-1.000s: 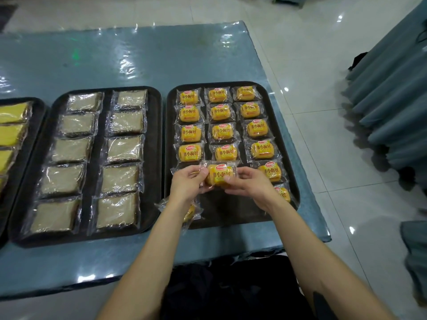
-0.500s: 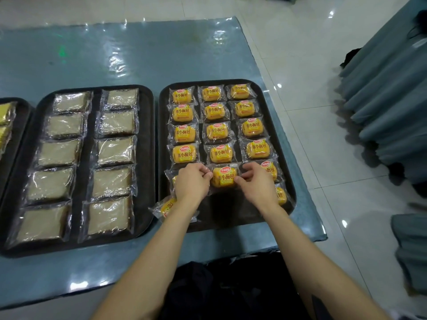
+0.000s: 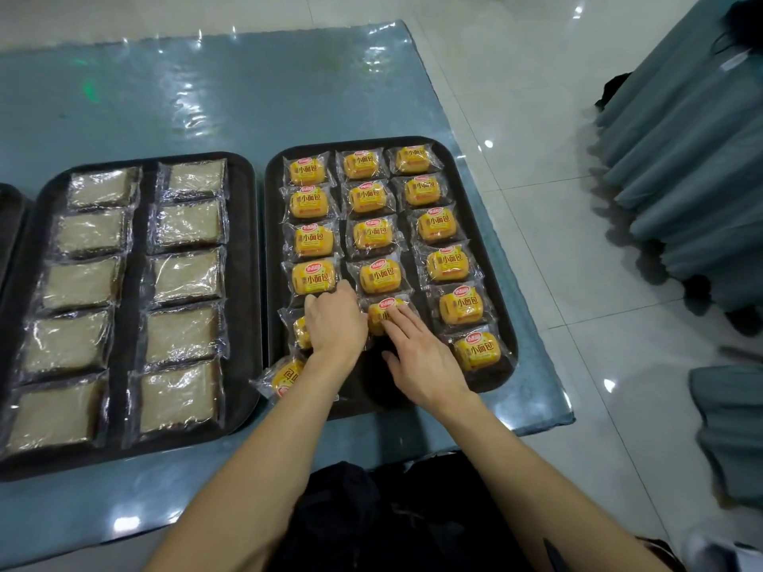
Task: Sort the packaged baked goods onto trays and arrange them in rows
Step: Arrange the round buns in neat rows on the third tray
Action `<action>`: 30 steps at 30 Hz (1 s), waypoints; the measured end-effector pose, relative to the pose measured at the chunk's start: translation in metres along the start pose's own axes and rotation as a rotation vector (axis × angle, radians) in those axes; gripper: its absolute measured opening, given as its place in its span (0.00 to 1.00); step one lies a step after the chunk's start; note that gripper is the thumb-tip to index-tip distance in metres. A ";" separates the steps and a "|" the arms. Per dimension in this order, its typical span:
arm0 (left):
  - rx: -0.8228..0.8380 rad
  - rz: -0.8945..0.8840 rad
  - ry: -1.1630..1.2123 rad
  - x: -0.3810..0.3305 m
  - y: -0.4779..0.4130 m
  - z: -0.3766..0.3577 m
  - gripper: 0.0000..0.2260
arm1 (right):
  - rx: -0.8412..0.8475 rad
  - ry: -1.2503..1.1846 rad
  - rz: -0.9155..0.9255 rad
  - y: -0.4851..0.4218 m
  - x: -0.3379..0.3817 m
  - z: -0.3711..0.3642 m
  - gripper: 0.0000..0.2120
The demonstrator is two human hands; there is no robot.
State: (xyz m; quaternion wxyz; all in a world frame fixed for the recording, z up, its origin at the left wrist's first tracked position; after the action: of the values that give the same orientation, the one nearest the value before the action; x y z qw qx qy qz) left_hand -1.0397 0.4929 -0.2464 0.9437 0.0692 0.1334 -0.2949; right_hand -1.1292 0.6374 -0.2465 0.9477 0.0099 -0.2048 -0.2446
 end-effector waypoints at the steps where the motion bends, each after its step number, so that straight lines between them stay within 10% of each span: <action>1: 0.004 -0.025 -0.010 0.000 0.002 0.005 0.13 | 0.002 0.005 0.004 0.000 0.000 0.000 0.29; 7: 0.012 -0.283 0.037 0.033 0.029 0.051 0.08 | 0.029 0.119 0.032 -0.005 0.002 -0.001 0.27; 12: 0.182 -0.214 0.029 0.092 0.066 0.079 0.15 | -0.139 0.081 0.041 -0.010 0.027 0.016 0.06; 17: 0.399 -0.094 0.204 0.113 0.094 0.084 0.35 | 0.462 -0.181 -0.099 -0.010 0.063 -0.004 0.22; 30: 0.043 0.039 0.821 0.112 0.109 0.079 0.27 | 0.617 -0.645 -0.236 -0.003 0.068 -0.013 0.14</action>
State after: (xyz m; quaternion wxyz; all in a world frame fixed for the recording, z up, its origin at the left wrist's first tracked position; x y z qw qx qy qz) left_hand -0.8716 0.5050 -0.1983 0.8158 0.2033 0.4912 -0.2278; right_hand -1.0719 0.6018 -0.2327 0.7539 0.2381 -0.5500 -0.2691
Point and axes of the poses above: each hand's wrist, its own y-axis away from the middle knuckle, its own z-axis out of the back of the hand, x = y × z, the point moved 2 cm from there along -y, towards the middle knuckle, and after that the axes turned 12 degrees about -z, right-handed, at the moved point
